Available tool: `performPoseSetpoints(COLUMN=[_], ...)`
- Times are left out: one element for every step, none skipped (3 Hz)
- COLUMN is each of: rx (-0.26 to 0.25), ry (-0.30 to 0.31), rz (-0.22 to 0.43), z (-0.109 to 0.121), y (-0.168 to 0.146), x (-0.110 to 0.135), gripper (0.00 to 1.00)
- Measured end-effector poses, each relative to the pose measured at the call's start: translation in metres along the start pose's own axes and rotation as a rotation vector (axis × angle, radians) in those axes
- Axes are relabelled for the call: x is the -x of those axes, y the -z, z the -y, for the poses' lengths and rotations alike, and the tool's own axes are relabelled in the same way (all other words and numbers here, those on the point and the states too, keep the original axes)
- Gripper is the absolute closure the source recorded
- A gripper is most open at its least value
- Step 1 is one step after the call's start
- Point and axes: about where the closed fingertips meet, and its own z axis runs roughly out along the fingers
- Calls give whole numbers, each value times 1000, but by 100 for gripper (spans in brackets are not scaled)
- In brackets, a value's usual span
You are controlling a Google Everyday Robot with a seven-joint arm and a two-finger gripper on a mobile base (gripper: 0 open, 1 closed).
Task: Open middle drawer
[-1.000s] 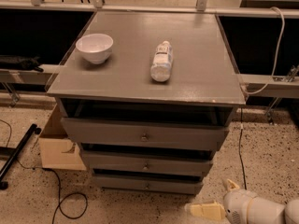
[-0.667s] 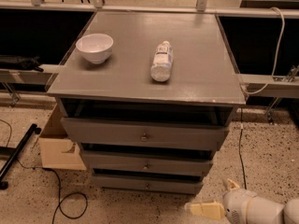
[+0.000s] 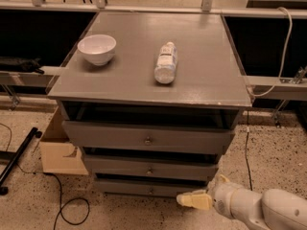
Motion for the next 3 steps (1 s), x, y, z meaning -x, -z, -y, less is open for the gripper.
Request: performPoseSetpoints(rx=[-11,4,22], ry=[14,14,25], rz=[12,3,-19], z=[-1,-9,-20], y=[-40,-54,-73], x=[6,5,2], gripper=[0,0,0])
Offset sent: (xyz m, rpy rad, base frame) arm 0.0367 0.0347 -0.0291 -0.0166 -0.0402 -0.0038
